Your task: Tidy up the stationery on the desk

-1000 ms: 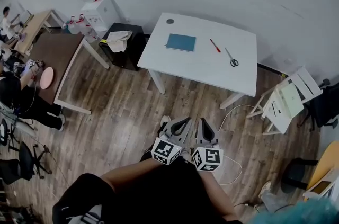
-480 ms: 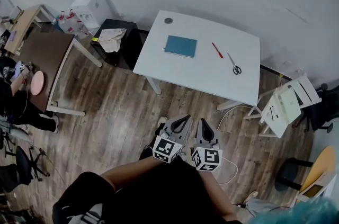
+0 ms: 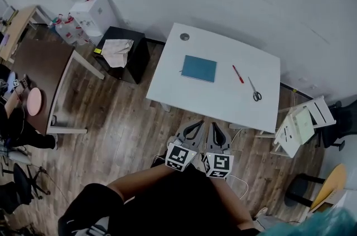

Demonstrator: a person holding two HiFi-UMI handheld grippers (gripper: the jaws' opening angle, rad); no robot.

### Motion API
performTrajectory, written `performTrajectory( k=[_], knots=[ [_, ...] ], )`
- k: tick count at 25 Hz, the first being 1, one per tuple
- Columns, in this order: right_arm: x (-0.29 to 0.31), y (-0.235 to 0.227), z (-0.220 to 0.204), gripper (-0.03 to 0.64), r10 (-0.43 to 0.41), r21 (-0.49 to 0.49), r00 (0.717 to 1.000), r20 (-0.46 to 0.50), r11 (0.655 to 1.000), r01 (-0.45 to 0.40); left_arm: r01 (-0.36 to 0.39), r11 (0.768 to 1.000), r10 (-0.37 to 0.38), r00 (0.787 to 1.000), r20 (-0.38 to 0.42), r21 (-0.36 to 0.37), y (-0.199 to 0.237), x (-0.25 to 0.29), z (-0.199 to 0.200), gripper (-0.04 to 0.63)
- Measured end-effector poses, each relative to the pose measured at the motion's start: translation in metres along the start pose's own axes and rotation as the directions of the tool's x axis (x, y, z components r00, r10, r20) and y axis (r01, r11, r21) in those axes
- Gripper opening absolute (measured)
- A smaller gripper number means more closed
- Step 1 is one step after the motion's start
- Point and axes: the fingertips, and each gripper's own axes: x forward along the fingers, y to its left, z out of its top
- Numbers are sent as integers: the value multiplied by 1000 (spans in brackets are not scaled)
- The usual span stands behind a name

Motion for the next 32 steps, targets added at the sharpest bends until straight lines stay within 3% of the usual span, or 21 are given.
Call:
performTrajectory(
  k=[6, 15, 19, 27, 32],
  knots=[
    [48, 22, -1, 34, 18, -7, 999, -40, 1000, -19, -1, 999, -1, 999, -53, -40, 63, 10, -15, 14],
    [102, 12, -16, 34, 26, 49, 992, -124, 999, -20, -31, 994, 22, 995, -94, -100, 105, 25, -29, 14],
    [124, 2, -14, 34, 58, 82, 993, -98, 995, -51, -64, 994, 55, 994, -99, -91, 123, 42, -23, 14],
    [182, -59, -3, 34, 54, 85, 995, -84, 995, -46, -163, 985, 155, 979, -129, -52, 168, 103, -19, 14],
    [209, -92, -25, 34, 84, 142, 986, -144, 988, -63, -198, 980, 188, 964, -189, -31, 198, 140, -40, 14]
  ],
)
